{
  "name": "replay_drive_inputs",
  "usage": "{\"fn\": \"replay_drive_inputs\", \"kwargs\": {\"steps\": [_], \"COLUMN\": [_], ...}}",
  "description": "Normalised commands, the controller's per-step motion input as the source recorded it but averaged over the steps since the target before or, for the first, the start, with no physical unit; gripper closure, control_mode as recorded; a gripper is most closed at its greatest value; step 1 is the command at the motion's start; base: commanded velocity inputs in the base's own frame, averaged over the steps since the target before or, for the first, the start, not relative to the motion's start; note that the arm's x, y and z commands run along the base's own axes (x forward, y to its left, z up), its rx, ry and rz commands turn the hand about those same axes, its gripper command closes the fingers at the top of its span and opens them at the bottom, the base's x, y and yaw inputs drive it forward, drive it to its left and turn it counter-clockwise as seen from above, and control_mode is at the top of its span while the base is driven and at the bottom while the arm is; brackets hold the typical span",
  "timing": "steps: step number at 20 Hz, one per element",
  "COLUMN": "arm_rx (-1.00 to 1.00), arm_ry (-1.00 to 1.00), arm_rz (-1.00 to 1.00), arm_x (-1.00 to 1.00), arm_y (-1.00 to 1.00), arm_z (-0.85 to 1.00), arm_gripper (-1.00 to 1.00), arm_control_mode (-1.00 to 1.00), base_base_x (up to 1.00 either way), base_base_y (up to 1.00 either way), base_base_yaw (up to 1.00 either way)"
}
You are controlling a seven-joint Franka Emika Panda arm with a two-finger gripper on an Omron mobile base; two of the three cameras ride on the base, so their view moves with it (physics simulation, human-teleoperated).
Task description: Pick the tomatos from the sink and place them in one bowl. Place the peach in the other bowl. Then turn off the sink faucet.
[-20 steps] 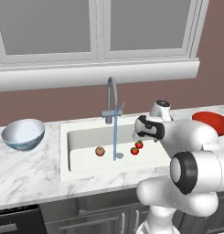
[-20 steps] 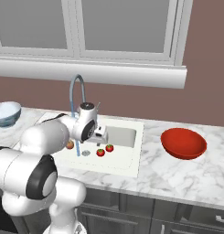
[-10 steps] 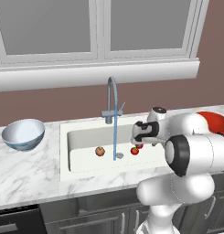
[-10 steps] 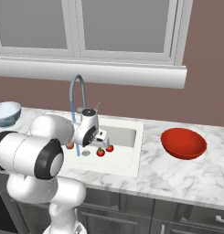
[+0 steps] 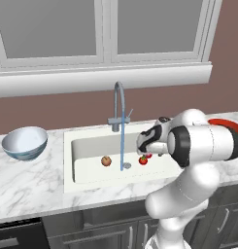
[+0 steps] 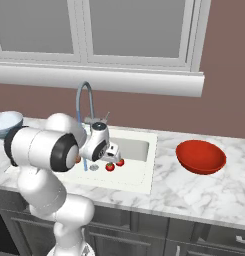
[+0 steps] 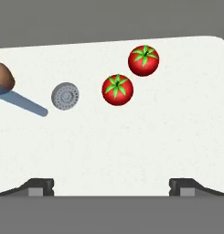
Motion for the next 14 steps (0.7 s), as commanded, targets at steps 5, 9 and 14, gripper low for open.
{"fn": "replay_drive_inputs", "kwargs": {"steps": [5, 9, 14], "arm_rx": [0.0, 0.0, 0.0], "arm_ry": [0.0, 0.0, 0.0], "arm_rz": [0.0, 0.0, 0.0], "arm_x": [0.34, 0.33, 0.33], "arm_y": [0.0, 0.0, 0.0], "arm_z": [-0.27, -0.29, -0.3], "arm_gripper": [-1.0, -1.0, -1.0], "arm_control_mode": [-1.0, -1.0, -1.0], "base_base_x": [0.0, 0.0, 0.0], "base_base_y": [0.0, 0.0, 0.0], "base_base_yaw": [0.0, 0.0, 0.0]}}
